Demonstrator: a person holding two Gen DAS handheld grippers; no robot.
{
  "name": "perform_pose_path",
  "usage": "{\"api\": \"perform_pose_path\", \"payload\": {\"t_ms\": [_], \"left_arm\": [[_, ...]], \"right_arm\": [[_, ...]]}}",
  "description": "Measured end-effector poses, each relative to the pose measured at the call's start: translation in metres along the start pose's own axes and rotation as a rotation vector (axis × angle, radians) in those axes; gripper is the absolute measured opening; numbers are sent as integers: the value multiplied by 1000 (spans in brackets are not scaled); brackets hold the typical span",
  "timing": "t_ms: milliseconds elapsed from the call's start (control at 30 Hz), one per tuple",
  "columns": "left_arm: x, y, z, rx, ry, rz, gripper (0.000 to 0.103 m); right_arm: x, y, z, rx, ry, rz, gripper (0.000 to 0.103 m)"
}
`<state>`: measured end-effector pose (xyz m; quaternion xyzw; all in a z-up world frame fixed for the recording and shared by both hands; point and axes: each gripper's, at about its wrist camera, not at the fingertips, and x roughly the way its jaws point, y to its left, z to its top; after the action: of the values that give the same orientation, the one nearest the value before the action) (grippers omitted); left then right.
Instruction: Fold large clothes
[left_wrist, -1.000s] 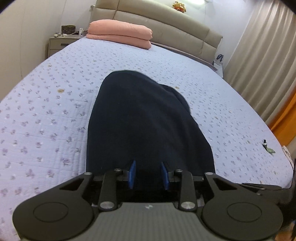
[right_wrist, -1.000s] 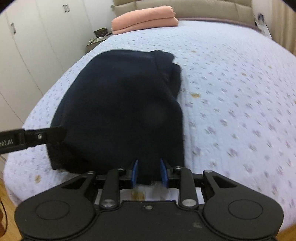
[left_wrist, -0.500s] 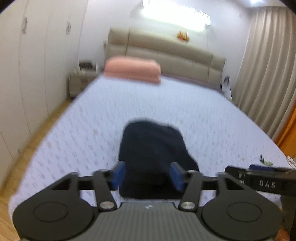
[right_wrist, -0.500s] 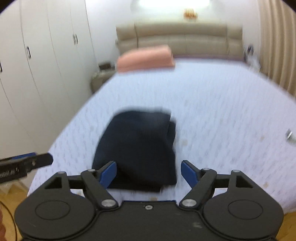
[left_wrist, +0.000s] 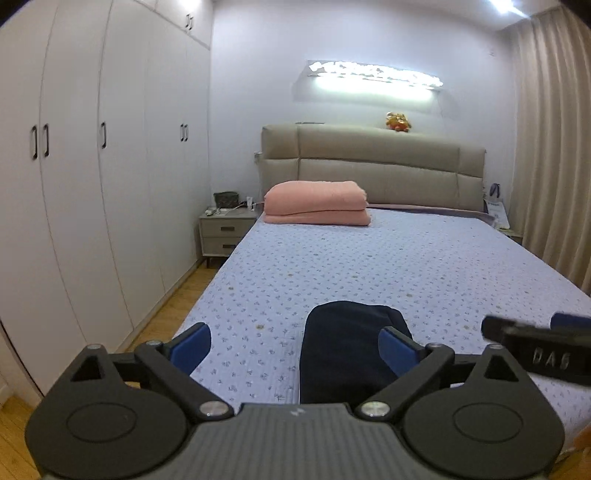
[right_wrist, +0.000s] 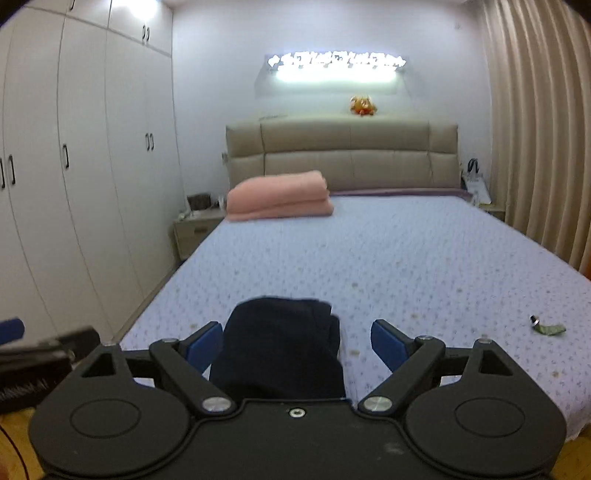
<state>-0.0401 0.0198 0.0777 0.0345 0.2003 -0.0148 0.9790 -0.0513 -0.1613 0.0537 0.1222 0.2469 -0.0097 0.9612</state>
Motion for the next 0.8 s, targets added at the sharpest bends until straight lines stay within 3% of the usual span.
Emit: {"api": "perform_pose_path", "payload": {"t_ms": [100,267,367,433,567,700,800], "left_arm": [[18,0,-5,-15,38,27,99],[55,0,-20,-78,140,-10,98],[71,-11,-28,-26,167,68,98],[78,-19,-30,17,180,83,98],[88,-29,-30,60,211,37,98],[100,-29,-32,53,235,83,98],[107,-26,-36,35,268,72,98]], "right_arm": [[16,2,-6,-41,32,-22,103],[57,4,-27,-92,170,-45,103],[75,-2,-39,-82,247,-62,103],[83,-6,-46,-59,286,-49,103],[91,-9,-49,-32,319,-41,103],[95,-11,-48,-37,320,-44,103],[103,-14,-51,-25,337,-45,103]]}}
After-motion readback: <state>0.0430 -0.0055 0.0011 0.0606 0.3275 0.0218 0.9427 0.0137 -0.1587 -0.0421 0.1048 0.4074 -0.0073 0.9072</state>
